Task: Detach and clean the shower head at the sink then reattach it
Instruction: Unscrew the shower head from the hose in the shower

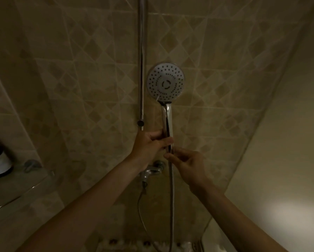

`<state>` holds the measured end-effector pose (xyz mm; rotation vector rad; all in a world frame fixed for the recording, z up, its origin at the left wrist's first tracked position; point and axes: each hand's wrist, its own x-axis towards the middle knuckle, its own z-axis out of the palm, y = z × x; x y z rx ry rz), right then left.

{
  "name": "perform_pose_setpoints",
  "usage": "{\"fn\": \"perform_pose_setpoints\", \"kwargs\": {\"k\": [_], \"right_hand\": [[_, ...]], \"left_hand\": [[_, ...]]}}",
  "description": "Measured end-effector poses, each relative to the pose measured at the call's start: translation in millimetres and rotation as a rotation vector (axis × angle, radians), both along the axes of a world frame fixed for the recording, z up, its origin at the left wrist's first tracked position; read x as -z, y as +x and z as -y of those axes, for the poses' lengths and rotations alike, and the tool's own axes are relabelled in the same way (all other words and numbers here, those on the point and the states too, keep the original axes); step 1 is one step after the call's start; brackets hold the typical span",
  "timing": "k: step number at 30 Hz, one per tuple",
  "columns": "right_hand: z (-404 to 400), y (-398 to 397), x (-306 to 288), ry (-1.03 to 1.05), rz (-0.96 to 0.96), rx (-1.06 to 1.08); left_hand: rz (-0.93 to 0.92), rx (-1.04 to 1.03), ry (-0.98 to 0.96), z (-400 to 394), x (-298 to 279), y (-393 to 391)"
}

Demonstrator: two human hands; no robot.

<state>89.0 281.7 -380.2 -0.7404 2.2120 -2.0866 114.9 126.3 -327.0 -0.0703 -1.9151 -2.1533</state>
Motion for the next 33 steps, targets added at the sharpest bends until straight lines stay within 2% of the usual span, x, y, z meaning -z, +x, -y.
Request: {"fn": "perform_pose_setpoints", "kwargs": {"k": [5, 12, 20, 22, 26, 33], "right_hand": [[13.7, -6.0, 18.4, -0.012, 0.047, 0.114], [9.2, -1.0, 29.0, 0.076, 0.092, -0.173], [10.4, 3.3, 30.5, -0.065, 0.073, 0.028], [8.5, 6.6, 31.5, -0.072, 0.096, -0.019], [4.7, 9.5, 35.7, -0.094, 0.302, -0.175], [3.2, 7.3, 38.1, -0.074, 0.209, -0.055]], "left_hand": [[-0.030, 0.020, -0.056, 9.4, 11.1, 2.5], [0.044, 0.016, -0.011, 26.0, 19.0, -4.4], [0.119, 0.097, 0.165, 21.3, 25.4, 0.3], [0.118, 0.112, 0.174, 18.6, 25.5, 2.2], [0.110, 0.097, 0.165, 18.0, 24.7, 3.1], [0.108, 0.074, 0.126, 14.9, 30.0, -0.1]]}}
